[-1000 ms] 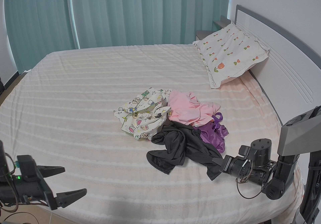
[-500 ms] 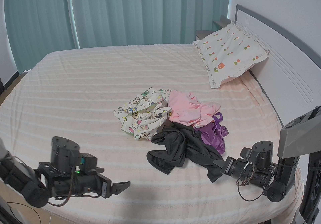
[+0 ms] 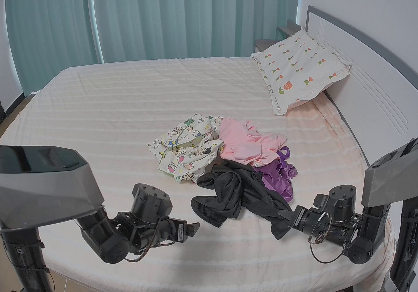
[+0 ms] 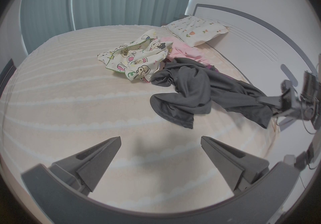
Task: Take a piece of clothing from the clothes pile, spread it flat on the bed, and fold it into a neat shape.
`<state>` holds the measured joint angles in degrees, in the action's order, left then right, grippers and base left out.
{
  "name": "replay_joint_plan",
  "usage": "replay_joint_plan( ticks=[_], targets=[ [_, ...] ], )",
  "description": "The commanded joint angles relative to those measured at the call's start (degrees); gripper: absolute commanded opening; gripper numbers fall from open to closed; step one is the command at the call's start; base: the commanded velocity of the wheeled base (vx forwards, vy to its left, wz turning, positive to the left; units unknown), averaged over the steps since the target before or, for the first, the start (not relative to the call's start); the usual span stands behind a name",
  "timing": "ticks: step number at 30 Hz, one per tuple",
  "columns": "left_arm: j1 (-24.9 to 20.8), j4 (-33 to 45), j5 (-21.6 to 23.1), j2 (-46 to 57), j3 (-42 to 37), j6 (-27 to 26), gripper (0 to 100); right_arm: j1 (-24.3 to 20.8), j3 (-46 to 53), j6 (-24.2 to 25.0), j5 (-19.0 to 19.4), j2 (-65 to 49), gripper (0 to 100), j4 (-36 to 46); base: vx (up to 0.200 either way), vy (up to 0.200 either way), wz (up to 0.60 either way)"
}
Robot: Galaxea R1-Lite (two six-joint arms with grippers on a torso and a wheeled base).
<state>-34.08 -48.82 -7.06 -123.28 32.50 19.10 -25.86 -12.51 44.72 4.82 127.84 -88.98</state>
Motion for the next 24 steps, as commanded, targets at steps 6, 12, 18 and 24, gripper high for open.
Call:
replay_joint_plan(
  ticks=[6, 12, 18, 24],
  targets=[
    [-2.3, 0.0, -4.1, -11.8, 12.0, 4.4, 100, -0.6, -0.1, 0.0, -0.2, 0.0, 0, -0.7, 0.000, 0.000, 0.00],
    [-2.3, -0.1, -8.5, -19.0, 22.0, 4.5, 100, -0.8, -0.1, -0.1, -1.5, -0.2, 0, -0.8, 0.000, 0.000, 0.00],
    [-1.8, 0.1, -8.9, -22.0, 28.6, 4.7, 100, -0.8, -0.2, -0.1, -1.5, 0.0, 0, -0.8, 0.000, 0.000, 0.00],
    [-1.4, 0.3, -6.0, -23.0, 31.8, 4.5, 100, -0.8, -0.3, -0.1, -1.5, 0.0, 0, -0.7, 0.000, 0.000, 0.00]
  ],
)
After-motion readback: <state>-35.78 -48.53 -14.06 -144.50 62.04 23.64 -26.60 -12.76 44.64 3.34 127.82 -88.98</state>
